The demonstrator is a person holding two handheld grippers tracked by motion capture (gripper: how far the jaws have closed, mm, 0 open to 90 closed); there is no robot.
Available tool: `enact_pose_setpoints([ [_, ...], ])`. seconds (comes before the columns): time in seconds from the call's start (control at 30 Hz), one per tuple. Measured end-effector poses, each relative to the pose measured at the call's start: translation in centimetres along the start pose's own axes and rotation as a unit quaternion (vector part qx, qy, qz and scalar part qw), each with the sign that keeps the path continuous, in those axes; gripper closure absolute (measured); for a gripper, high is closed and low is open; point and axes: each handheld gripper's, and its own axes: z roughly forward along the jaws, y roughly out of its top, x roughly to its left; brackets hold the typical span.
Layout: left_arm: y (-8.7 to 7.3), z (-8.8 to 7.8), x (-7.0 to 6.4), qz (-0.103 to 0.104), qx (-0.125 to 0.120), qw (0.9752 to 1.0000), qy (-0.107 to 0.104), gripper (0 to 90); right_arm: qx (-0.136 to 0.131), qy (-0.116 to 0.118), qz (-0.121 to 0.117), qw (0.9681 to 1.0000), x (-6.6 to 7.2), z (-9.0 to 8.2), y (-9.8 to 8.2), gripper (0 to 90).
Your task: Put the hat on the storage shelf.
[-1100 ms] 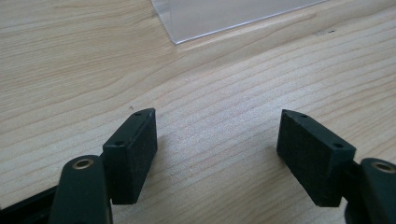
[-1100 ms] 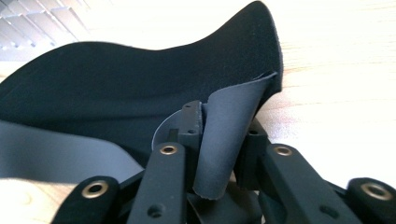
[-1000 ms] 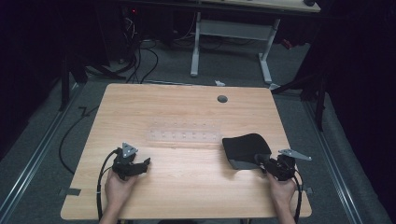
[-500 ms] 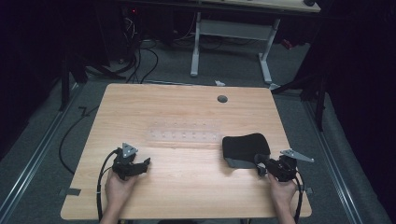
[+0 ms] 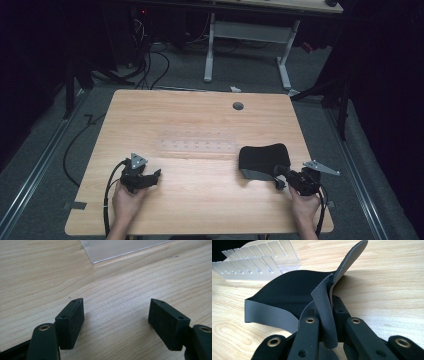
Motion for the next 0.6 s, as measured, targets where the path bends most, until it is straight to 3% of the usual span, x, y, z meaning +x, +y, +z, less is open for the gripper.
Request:
enact_pose_setpoints([
  [0.6, -0.1, 0.0, -0.1, 0.003, 0.006, 0.9999, -0.010, 27.2, -0.011, 0.011, -0.003, 0.9999, 0.7, -1.7, -0.1, 85.2],
])
